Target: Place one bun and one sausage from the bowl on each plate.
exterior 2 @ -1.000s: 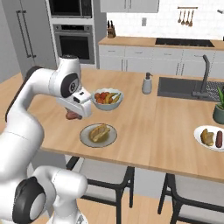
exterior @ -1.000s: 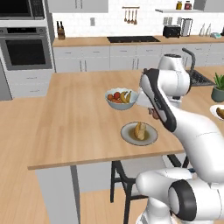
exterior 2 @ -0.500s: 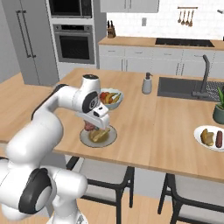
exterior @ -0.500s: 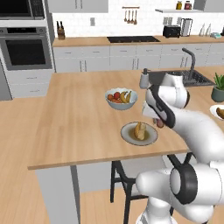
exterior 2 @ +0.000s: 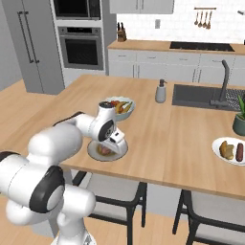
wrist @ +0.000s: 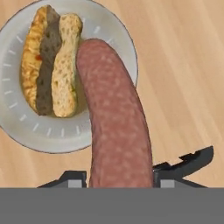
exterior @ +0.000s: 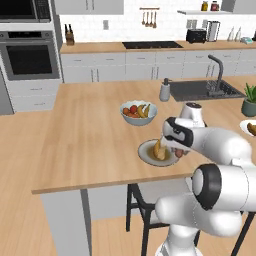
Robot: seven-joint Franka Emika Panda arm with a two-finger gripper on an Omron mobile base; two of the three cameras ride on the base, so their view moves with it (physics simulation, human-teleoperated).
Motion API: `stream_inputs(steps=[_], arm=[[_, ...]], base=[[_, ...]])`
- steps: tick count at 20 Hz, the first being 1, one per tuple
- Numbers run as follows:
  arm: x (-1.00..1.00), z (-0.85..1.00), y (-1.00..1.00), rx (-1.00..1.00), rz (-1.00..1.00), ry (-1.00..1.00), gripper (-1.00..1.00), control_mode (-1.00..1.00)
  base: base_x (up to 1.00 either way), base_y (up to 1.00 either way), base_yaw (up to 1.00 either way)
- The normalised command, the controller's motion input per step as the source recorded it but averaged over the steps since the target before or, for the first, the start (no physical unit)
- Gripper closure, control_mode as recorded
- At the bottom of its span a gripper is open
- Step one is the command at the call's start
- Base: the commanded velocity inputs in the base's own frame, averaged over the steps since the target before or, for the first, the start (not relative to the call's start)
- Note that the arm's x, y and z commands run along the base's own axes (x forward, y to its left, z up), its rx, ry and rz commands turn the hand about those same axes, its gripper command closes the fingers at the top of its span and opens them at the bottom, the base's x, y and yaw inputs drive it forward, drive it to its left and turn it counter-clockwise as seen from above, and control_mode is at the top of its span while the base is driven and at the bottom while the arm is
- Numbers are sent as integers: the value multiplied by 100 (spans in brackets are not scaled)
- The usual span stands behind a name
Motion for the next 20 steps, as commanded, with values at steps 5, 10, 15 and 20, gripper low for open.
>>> stream_inputs(steps=[5,10,15,20], arm=[[50,-31,-1,0,4,-6,100,-100],[27,-39,0,0,6,-4,100,-100],[16,-26,2,0,4,-3,100,-100],[23,-6,15,0,3,-3,-100,-100]], base=[[0,0,0],[0,0,0],[0,0,0],[0,0,0]])
